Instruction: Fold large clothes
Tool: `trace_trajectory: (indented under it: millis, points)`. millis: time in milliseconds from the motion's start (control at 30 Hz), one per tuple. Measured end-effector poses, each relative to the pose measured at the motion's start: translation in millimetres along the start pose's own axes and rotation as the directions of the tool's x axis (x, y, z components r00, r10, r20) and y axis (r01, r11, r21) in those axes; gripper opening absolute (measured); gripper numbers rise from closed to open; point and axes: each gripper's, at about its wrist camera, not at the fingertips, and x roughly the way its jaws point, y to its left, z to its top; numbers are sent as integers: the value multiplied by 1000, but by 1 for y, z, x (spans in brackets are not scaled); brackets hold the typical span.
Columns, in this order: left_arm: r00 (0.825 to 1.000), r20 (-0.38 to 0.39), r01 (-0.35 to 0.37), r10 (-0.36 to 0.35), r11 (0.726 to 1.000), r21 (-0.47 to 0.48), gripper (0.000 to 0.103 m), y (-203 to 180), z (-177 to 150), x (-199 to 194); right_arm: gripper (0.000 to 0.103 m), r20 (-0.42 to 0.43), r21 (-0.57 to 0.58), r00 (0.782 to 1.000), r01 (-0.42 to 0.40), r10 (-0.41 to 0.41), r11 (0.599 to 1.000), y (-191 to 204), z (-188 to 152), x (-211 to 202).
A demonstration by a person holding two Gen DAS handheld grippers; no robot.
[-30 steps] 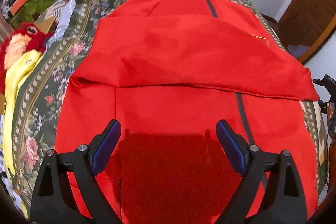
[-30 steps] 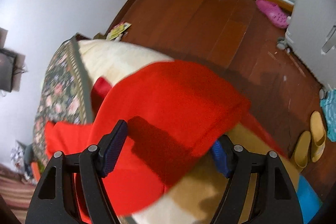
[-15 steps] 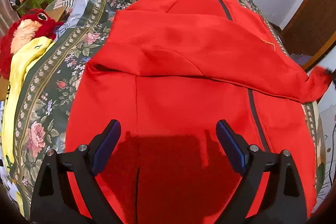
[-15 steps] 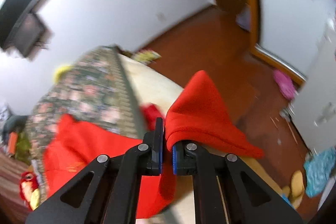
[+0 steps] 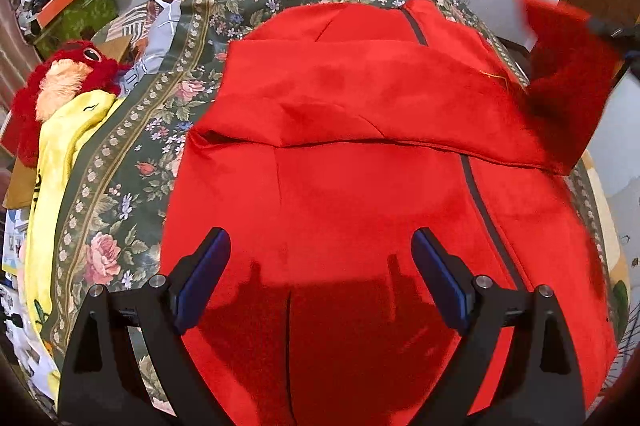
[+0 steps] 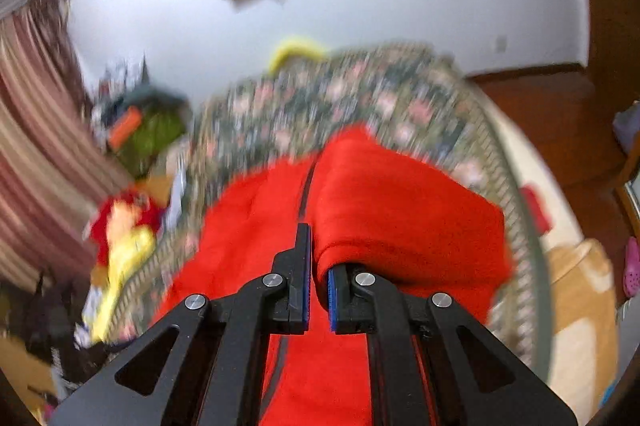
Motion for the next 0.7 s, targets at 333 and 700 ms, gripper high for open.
trace_trajectory:
  millis: [333, 700]
  points:
    - [999, -24, -35, 36, 999, 11, 92, 8, -14, -4, 7, -407, 110, 912, -14, 58, 994, -9, -75, 87]
    - [1000, 24, 2, -5, 989, 146, 92, -55, 21, -9, 59, -229, 174, 973, 39, 2, 984, -61, -59, 1]
